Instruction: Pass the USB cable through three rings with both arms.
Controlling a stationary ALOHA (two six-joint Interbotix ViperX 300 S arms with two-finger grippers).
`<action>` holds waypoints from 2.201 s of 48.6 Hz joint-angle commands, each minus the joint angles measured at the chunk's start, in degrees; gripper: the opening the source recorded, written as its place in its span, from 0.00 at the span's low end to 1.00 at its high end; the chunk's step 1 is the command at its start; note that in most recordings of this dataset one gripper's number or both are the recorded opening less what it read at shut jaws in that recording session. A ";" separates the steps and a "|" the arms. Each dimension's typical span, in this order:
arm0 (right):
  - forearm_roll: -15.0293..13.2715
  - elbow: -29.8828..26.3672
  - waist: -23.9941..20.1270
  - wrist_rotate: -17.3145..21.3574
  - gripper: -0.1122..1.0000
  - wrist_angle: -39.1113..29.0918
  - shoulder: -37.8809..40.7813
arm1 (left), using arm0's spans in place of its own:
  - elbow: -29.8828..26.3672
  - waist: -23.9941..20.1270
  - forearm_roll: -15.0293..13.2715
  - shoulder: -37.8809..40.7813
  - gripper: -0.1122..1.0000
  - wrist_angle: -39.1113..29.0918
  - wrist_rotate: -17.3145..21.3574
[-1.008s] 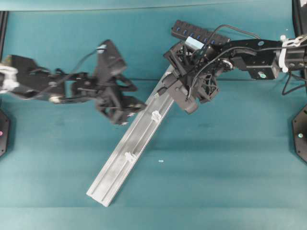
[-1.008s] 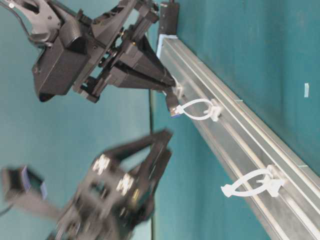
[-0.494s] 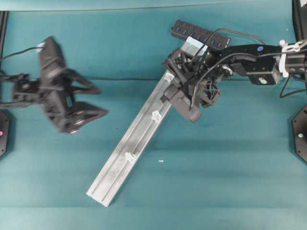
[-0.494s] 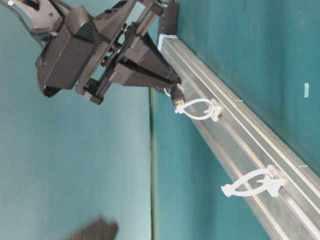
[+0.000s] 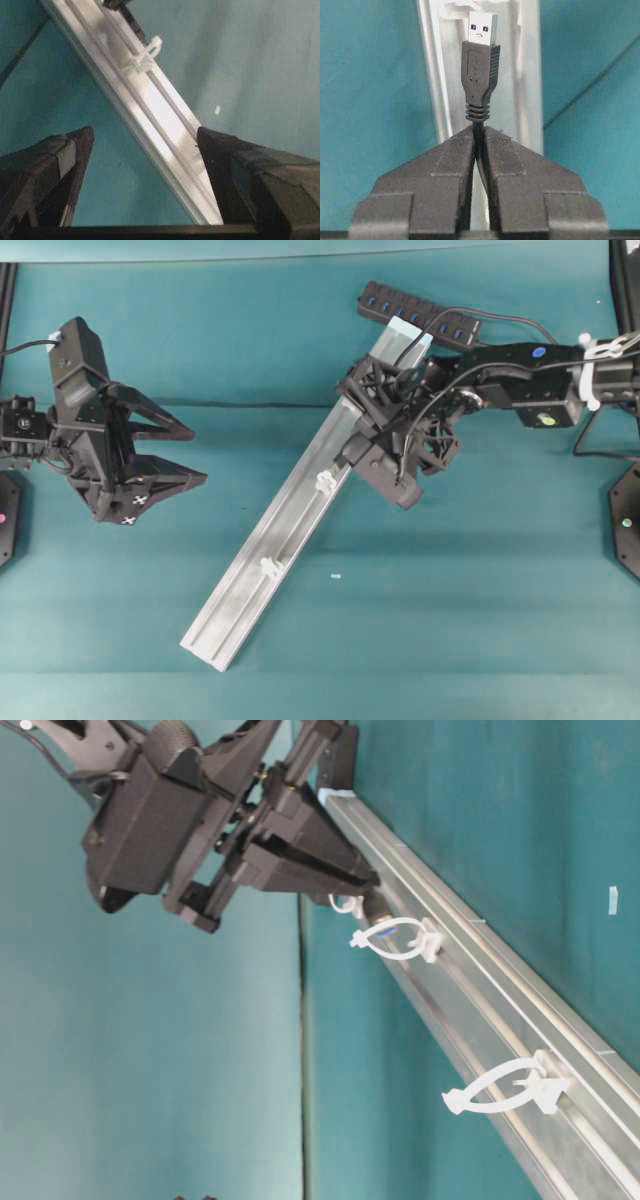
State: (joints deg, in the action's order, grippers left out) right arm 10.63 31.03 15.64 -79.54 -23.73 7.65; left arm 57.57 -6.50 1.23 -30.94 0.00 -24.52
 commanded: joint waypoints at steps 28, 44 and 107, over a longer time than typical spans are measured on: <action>2.55 -1.67 -3.16 0.18 0.16 0.35 1.23 | -0.97 0.09 0.26 -0.35 0.92 0.00 -0.18; 4.83 -4.31 -5.01 0.18 0.16 0.09 2.46 | -2.72 0.70 0.26 2.90 0.91 -0.18 -0.70; 4.92 -3.87 -4.57 0.35 0.16 1.93 2.37 | -18.19 2.11 0.09 39.11 0.91 16.70 -10.99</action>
State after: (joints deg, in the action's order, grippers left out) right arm 15.38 27.33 10.99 -79.54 -22.15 9.84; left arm 40.25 -4.83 1.23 8.09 16.17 -35.42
